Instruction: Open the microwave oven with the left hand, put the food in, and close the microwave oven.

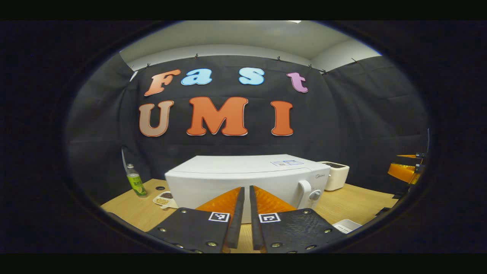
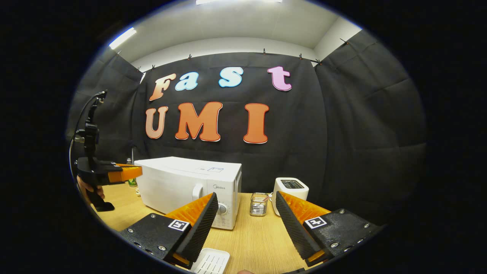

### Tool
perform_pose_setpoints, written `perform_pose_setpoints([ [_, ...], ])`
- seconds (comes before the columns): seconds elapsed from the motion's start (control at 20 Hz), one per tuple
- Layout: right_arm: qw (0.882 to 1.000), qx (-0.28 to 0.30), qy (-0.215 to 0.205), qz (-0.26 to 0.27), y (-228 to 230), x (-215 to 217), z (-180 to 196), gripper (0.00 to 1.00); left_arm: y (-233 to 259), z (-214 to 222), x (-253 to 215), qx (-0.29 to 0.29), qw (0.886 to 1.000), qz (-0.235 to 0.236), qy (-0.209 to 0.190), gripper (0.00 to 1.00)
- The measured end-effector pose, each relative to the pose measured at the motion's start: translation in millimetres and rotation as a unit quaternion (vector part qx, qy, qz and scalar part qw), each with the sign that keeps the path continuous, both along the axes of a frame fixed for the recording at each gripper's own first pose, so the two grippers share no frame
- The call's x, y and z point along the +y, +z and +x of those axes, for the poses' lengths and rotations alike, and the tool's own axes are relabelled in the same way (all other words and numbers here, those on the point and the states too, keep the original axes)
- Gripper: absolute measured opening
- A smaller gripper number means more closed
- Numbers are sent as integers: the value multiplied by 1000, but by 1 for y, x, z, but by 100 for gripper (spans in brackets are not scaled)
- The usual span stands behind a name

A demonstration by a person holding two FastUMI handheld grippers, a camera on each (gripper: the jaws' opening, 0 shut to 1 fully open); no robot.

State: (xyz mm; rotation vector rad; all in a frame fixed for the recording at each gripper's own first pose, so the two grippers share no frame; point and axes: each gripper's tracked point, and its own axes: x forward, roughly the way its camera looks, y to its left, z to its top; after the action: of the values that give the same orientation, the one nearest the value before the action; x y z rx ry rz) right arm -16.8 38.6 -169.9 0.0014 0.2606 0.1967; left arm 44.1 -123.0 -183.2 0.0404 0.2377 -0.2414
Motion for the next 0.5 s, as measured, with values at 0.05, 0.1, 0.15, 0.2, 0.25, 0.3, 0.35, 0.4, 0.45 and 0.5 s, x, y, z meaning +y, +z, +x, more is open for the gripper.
perform_pose_setpoints([
  [0.05,1000,-4,4,-1,7,3,2,94,14,-3,14,-8,1000,4,8,17],
  [0.1,1000,-6,7,0,15,8,4,94,28,-8,28,-14,1000,8,15,22],
  [0.15,1000,-9,11,1,22,12,5,94,42,-12,39,-21,1000,9,21,27],
  [0.2,1000,-14,14,1,29,15,7,94,54,-17,51,-27,999,12,27,29],
  [0.25,1000,-20,17,1,38,18,8,94,66,-21,65,-34,999,17,36,30],
  [0.3,999,-27,21,2,46,23,8,94,78,-27,80,-42,998,24,48,37],
  [0.35,999,-33,25,5,55,28,7,94,91,-32,94,-52,996,32,60,40],
  [0.4,999,-36,30,7,62,34,7,94,101,-37,106,-59,995,39,70,46],
  [0.45,999,-37,33,8,67,38,7,94,110,-42,116,-63,994,45,80,49],
  [0.5,999,-38,36,8,71,42,7,94,115,-46,128,-63,993,49,91,55],
])
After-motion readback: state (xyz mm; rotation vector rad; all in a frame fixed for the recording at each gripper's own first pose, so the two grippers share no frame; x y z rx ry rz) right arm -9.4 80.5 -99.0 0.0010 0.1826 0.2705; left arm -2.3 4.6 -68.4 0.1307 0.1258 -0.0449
